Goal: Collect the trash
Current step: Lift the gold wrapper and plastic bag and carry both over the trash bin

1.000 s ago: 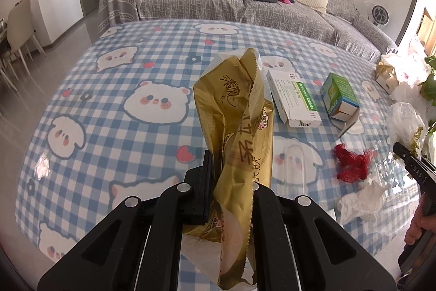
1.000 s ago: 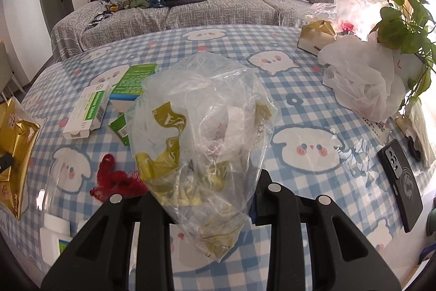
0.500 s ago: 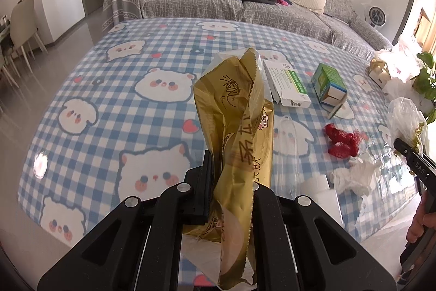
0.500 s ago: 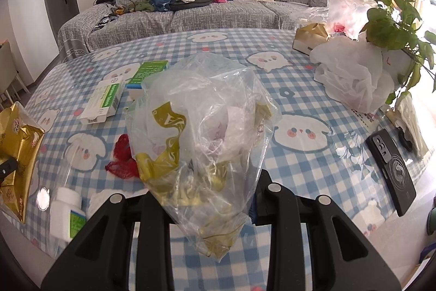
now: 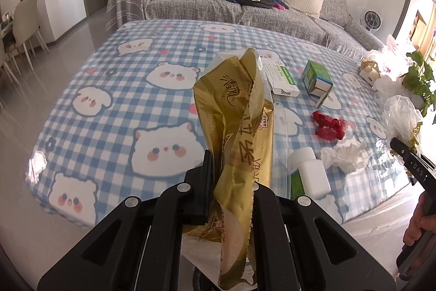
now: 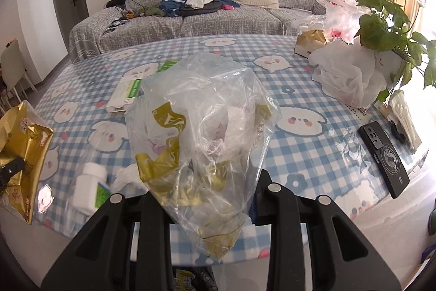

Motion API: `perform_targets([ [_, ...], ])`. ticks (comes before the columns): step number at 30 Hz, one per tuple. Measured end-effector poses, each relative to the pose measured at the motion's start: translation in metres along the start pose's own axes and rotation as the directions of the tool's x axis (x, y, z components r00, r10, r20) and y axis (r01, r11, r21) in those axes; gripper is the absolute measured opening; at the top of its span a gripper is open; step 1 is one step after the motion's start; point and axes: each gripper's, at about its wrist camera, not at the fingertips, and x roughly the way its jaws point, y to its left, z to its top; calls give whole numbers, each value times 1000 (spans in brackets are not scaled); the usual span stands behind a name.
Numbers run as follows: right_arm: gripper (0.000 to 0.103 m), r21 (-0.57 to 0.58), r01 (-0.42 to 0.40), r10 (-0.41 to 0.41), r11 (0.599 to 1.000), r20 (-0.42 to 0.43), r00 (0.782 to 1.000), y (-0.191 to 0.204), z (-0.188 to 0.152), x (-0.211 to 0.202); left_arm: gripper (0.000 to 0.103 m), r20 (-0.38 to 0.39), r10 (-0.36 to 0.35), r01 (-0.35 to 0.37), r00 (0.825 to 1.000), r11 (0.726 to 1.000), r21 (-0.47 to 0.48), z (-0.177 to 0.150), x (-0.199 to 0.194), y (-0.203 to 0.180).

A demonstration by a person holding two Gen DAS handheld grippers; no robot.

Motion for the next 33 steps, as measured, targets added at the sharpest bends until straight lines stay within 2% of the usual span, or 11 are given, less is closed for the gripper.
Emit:
perform_targets([
  [7, 28, -30, -17, 17, 999, 21, 1000, 19, -14, -20, 7, 8, -13, 13, 1000, 1000, -9, -21, -18, 6],
  [16, 28, -55, -41, 42, 998, 5, 999, 37, -38, -28, 7, -3, -9, 9, 1000, 1000, -24, -50, -29, 21],
  [33, 28, -76, -99, 98, 992, -18, 995, 56, -92, -56, 7, 8, -62, 62, 998, 996, -58, -114, -69, 31],
])
